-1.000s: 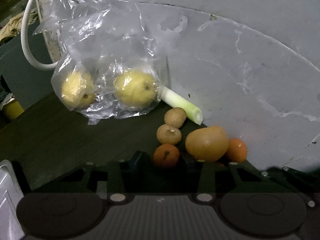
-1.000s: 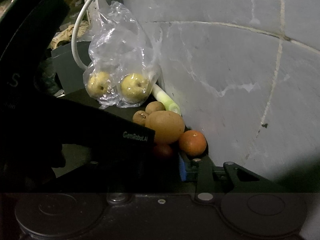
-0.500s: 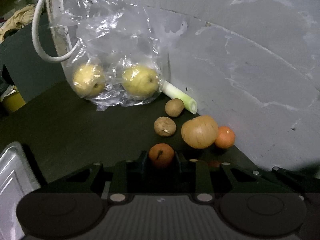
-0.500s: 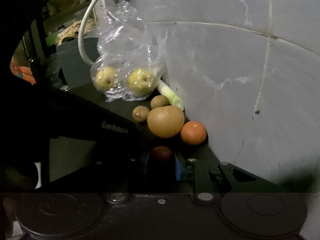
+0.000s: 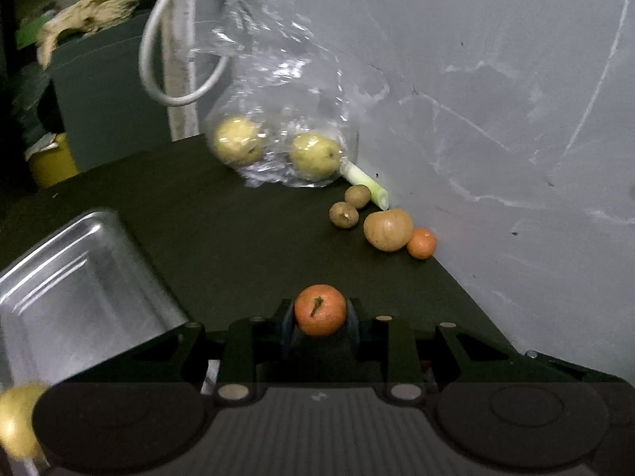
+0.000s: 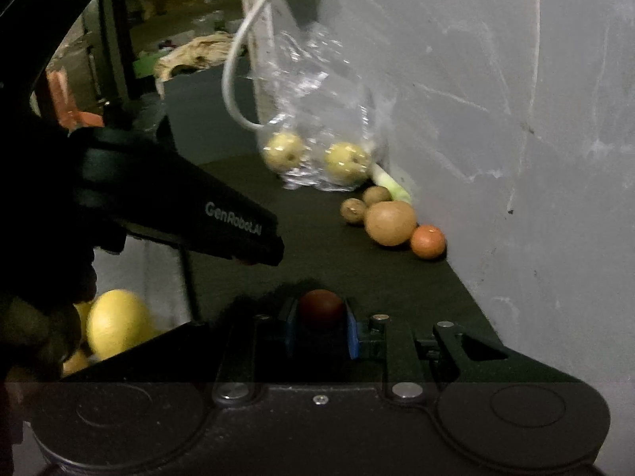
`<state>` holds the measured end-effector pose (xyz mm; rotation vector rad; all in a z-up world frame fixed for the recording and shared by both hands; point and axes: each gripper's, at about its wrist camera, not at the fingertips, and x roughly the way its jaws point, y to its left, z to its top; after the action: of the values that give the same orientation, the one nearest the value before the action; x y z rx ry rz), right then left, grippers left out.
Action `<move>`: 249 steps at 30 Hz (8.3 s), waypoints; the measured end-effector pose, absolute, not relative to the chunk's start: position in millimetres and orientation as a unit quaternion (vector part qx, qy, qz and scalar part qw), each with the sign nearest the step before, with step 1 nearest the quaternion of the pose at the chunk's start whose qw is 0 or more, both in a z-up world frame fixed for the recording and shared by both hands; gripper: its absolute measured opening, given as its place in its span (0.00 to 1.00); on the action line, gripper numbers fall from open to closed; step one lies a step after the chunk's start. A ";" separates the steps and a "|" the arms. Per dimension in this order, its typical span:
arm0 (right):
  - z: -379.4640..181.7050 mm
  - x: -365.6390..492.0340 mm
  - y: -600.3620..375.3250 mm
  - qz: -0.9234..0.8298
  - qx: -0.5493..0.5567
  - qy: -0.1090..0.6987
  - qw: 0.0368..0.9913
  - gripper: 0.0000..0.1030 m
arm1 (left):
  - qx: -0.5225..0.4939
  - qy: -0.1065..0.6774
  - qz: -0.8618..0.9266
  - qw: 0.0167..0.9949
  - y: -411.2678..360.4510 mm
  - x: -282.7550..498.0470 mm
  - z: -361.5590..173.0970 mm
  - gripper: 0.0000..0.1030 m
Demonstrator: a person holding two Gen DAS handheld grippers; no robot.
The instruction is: Organize fruits
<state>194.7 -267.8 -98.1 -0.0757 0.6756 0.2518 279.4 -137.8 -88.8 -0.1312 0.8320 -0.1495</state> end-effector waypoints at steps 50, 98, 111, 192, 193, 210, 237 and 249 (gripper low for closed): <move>-104.6 68.8 -81.0 0.229 -0.135 0.354 0.897 0.26 | -0.235 0.395 0.018 0.888 44.2 115.4 -124.1 0.30; -49.0 0.2 -150.9 0.127 -0.133 0.396 0.900 0.99 | -0.201 0.401 0.023 0.894 44.3 -15.3 -101.8 0.99; -9.6 -37.5 -217.2 -0.006 -0.107 0.249 0.962 0.99 | -0.138 0.432 -0.007 0.891 10.9 10.6 -104.5 1.00; -140.4 312.1 -243.1 0.042 -0.222 0.290 0.930 0.91 | -0.063 0.476 -0.069 0.874 -165.0 419.8 -134.9 0.99; -141.2 312.6 -242.2 0.037 -0.224 0.288 0.930 0.91 | -0.065 0.478 -0.069 0.873 -165.9 421.9 -136.7 0.99; -147.0 327.8 -251.1 0.019 -0.208 0.296 0.932 0.75 | -0.095 0.485 -0.061 0.867 -172.4 443.2 -142.4 0.98; -158.8 329.1 -264.3 0.013 -0.211 0.280 0.936 0.49 | -0.174 0.485 -0.059 0.855 -159.8 437.7 -140.2 0.67; -162.2 334.3 -264.4 0.030 -0.222 0.283 0.933 0.59 | -0.141 0.490 -0.078 0.857 -171.2 442.1 -141.5 0.54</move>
<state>334.3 -264.4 -162.2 -0.4533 0.5782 0.0623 442.1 -171.2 -141.5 -0.2963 1.0301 -0.1636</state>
